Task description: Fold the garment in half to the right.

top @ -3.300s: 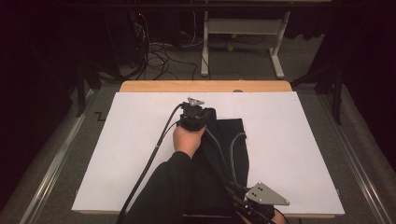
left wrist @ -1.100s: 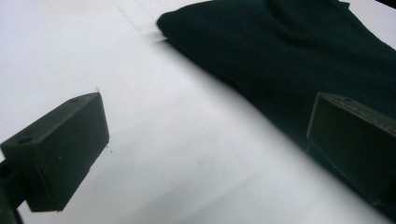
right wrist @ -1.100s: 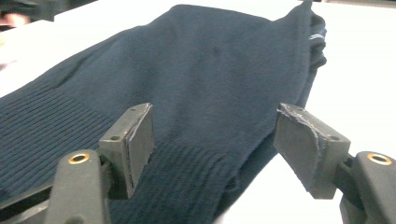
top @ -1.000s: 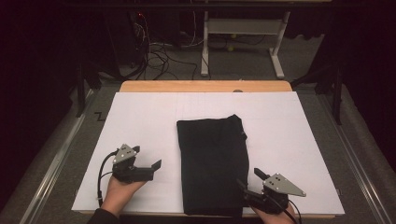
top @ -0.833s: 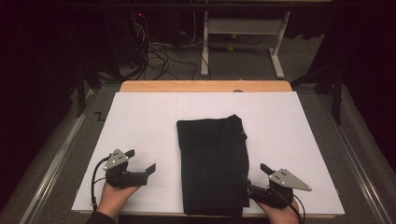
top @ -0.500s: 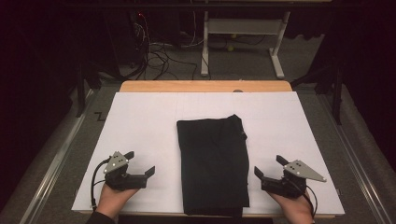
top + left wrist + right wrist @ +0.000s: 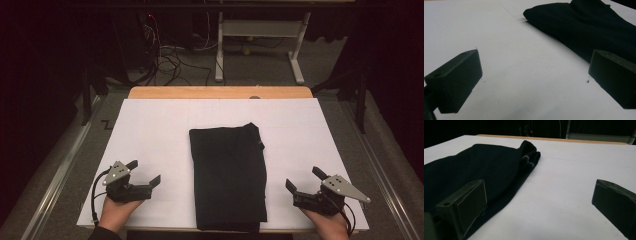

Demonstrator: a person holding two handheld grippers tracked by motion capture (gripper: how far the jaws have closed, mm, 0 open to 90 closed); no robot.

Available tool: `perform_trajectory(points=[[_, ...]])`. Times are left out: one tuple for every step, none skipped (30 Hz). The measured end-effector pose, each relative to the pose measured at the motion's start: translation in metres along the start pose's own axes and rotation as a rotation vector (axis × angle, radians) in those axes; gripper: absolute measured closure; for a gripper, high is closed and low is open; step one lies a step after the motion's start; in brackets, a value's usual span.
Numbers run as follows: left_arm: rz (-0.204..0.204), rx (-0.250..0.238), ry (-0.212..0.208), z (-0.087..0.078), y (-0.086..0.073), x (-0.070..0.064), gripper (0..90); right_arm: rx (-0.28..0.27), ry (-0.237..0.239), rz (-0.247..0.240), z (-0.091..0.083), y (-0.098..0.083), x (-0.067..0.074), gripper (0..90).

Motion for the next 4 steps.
perform_trajectory(points=[[0.001,-0.001,-0.001,0.0,0.0001,-0.0006,0.0,0.004,0.002,0.003,0.0,-0.0006,0.0001,0.2],[0.003,0.001,-0.001,-0.0003,0.0001,-0.0008,0.0,0.005,0.0,0.003,0.0001,-0.0009,-0.0002,0.2],[0.004,0.005,-0.002,-0.0006,0.0,-0.0005,0.0,0.006,-0.001,0.003,0.0003,-0.001,-0.0004,0.2],[0.004,0.009,-0.002,-0.0012,0.0002,0.0001,0.0,0.005,-0.004,0.003,0.0006,-0.001,-0.0004,0.2]])
Point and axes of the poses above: each handheld gripper's, and its own axes: z roughly forward along the jaws, y roughly out of its top, x roughly to its left, the point moved 4 cm from there along z, roughly forward along the jaws, and after that the axes turned 14 degrees about z, right-handed, at the moved point
